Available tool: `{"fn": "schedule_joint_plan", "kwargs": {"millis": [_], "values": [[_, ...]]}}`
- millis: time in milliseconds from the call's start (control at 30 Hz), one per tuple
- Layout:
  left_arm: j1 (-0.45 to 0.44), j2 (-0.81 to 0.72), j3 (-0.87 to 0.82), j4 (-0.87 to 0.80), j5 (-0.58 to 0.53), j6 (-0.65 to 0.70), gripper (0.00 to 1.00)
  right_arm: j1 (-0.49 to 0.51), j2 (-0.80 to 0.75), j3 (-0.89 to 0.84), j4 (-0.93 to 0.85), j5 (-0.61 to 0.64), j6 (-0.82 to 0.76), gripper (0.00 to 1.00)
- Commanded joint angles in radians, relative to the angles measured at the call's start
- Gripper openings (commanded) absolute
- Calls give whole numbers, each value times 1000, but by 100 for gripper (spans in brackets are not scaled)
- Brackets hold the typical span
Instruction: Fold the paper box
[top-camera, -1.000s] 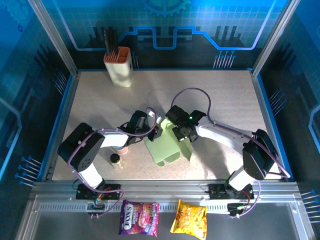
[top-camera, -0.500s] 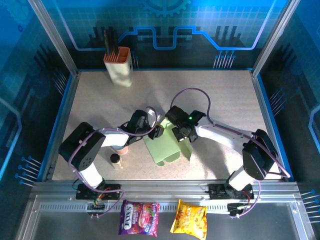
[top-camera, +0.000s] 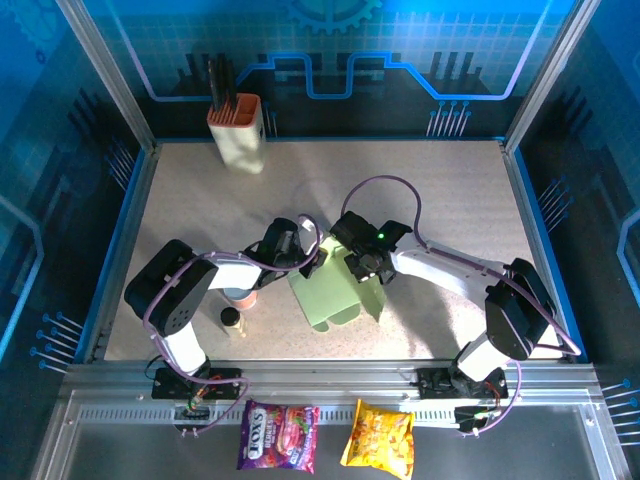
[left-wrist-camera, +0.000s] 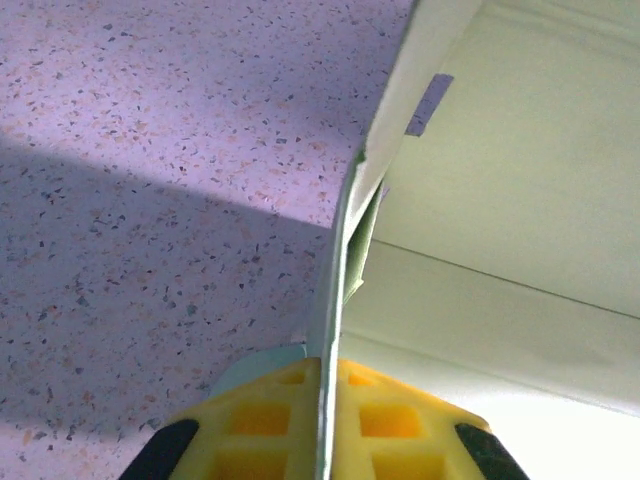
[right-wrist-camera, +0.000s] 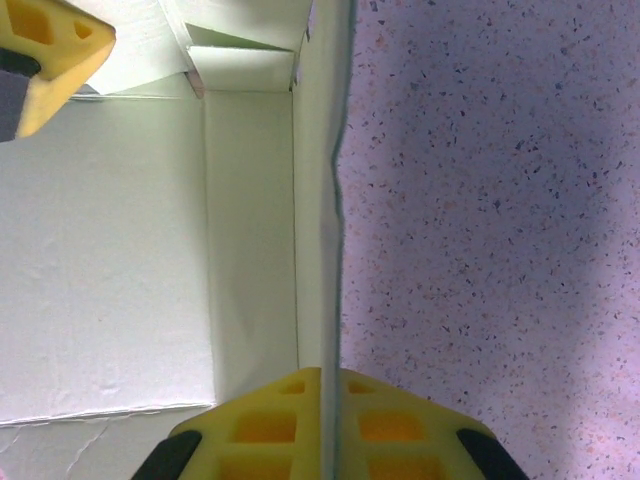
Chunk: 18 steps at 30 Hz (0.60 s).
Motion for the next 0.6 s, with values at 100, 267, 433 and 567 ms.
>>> {"fn": "schedule_joint_plan", "kwargs": {"millis": [100,267,433,567], "values": [[-5,12,-15,18,9,50,6,14,-37,45,-54,13,2,29],[-5,10,-20,21,-3,53,6,13,-54,63,-73,11,-4,34],[-6,10,-21,26,-4,54,6,10,-85,101,-89,-29,-7,36],[-7,15,-21,30,0,54,6,-11,-119,120,-61,-101,-12,37]]}}
